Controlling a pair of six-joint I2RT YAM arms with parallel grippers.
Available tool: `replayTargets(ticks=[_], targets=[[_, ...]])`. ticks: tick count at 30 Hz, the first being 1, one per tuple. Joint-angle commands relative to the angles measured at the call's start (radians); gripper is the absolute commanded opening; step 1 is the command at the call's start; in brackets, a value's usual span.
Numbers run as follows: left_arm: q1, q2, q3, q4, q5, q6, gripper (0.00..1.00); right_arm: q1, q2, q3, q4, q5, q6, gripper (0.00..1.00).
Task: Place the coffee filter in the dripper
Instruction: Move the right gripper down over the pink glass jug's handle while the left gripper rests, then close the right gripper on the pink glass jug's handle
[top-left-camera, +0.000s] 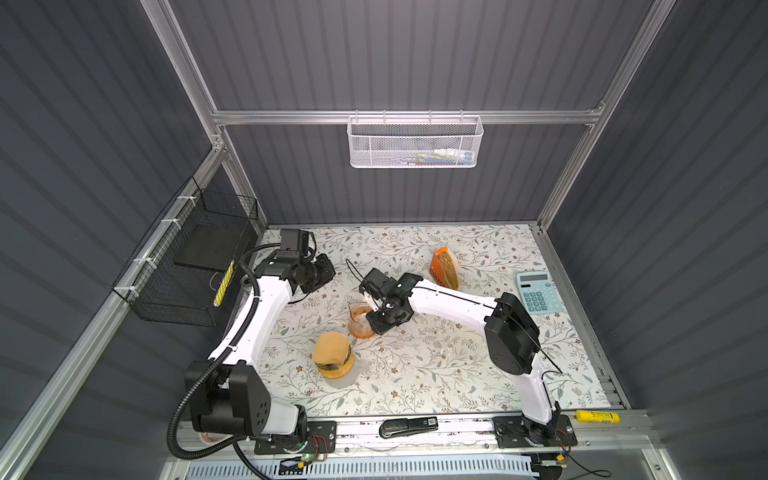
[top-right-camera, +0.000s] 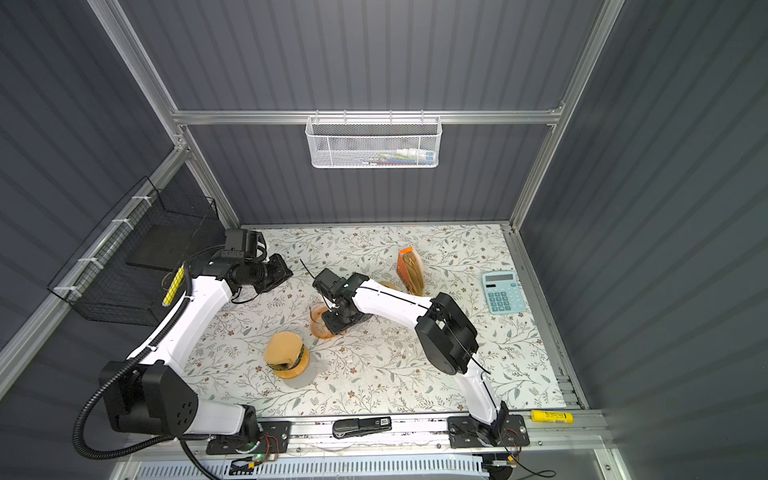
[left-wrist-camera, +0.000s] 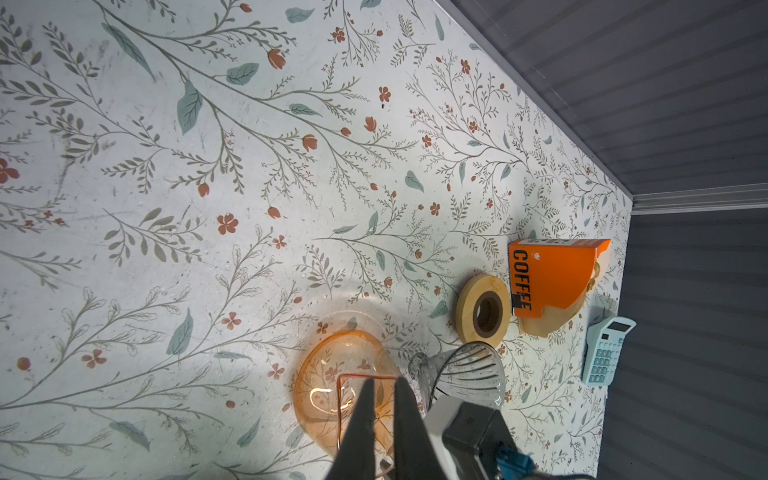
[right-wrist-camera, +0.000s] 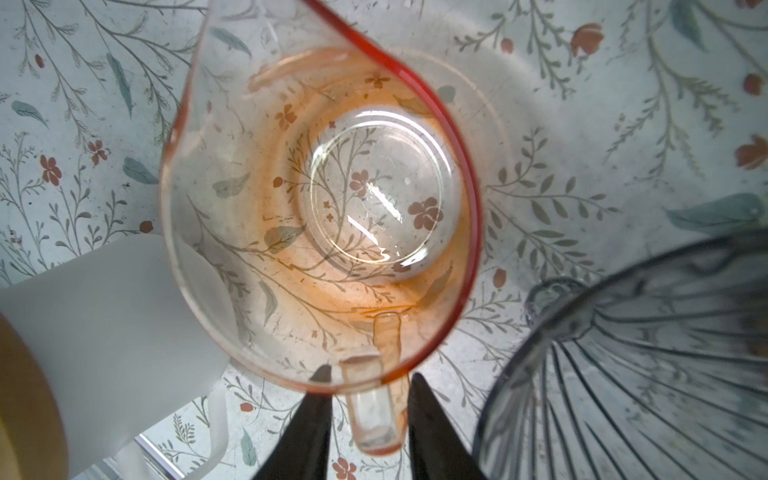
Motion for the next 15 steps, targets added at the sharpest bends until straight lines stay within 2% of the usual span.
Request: replayTargets(ticks=[1,15], targets=[[0.009,-0.026,-0.009,-0.001,0.017,0.02,0.12,0.008,0.017,0.03,-0.027,0.02,-0.017,0.33],[0.014,-0.031,-0.021,0.0,0.023,0.024,0.12,0.021,0.045,0.053,-0.041,0.032,-0.02,0.32]])
